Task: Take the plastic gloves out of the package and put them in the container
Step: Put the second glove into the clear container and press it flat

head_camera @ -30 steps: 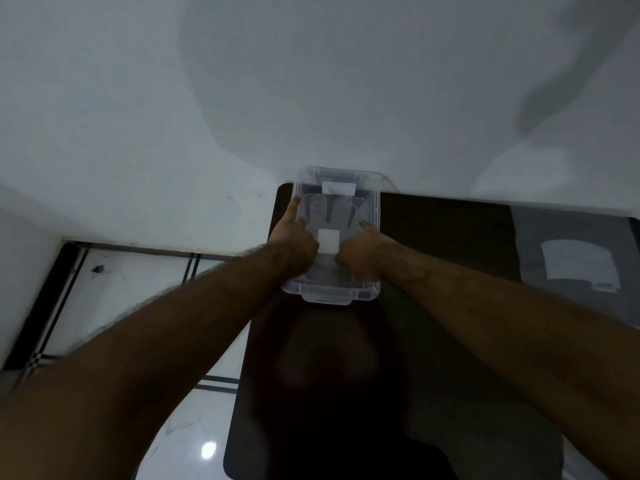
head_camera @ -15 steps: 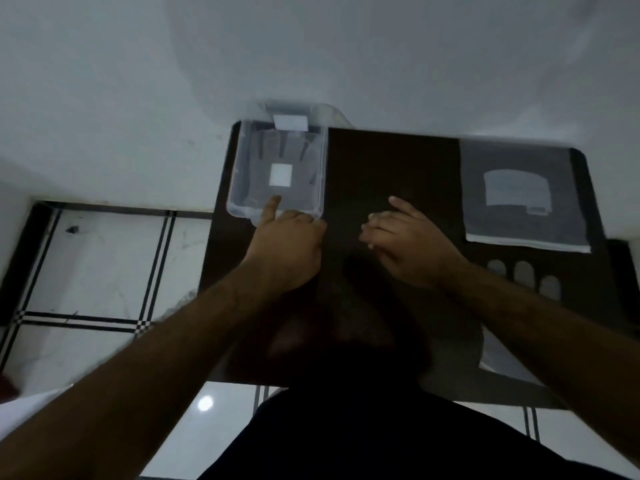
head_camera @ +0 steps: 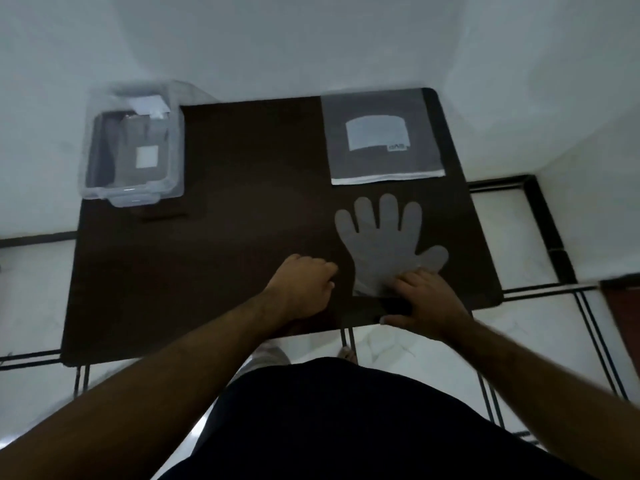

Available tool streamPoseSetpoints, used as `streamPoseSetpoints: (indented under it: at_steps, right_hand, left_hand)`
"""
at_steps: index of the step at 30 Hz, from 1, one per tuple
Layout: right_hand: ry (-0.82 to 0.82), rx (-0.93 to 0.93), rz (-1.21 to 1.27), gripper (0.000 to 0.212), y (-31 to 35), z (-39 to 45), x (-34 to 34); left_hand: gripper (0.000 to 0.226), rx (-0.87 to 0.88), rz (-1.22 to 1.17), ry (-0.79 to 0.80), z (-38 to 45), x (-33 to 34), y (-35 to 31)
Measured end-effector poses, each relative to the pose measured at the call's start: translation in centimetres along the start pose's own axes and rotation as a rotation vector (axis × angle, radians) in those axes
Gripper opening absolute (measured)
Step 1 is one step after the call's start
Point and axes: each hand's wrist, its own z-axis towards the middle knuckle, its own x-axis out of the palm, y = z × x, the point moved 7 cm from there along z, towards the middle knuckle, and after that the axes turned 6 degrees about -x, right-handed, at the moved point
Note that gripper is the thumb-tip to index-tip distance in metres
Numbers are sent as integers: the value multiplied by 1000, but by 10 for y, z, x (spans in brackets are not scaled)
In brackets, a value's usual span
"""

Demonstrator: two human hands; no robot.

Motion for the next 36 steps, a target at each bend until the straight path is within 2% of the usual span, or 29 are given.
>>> streamPoseSetpoints:
  at_steps: [3,8,11,14,16,18,20,22,28,32,36]
  right_hand:
    - [35,-49,-60,81,-5,-12,22]
    - [-73,-120,-100,44,9,-16,26]
    - [-117,-151,-37,42,18,-21,28]
    - [-192,-128,99,36,25,-24,16]
    - [-257,-98,239,26,30,-22,-7]
    - [-320,-80,353,23,33,-15,-37]
    - [-367,-86,380,20,36,-5,-67]
    - [-396,-88,399,24,41,8,-96]
    - [-453,-235,372,31,91,58,-185]
    - [-539,-273,411,27,131,111,-243]
    - [-553,-276,422,18,176,176,-292]
  left_hand:
    - [20,16,19,-6,12,15,-29]
    - [18,90,57,-56,14,33,-64]
    - [57,161,150,-24,10,48,-74]
    - [75,170,240,24,7,60,-80]
    - [70,125,228,2,5,59,-80]
    - [51,66,140,-81,4,46,-73]
    - [29,7,25,-178,-2,23,-61]
    - [19,-29,-72,-310,-12,-4,-43]
    - [16,-209,-441,-557,-49,-93,39]
    - [15,-279,-635,-695,-78,-167,106]
    - [18,-314,-778,-771,-102,-229,176]
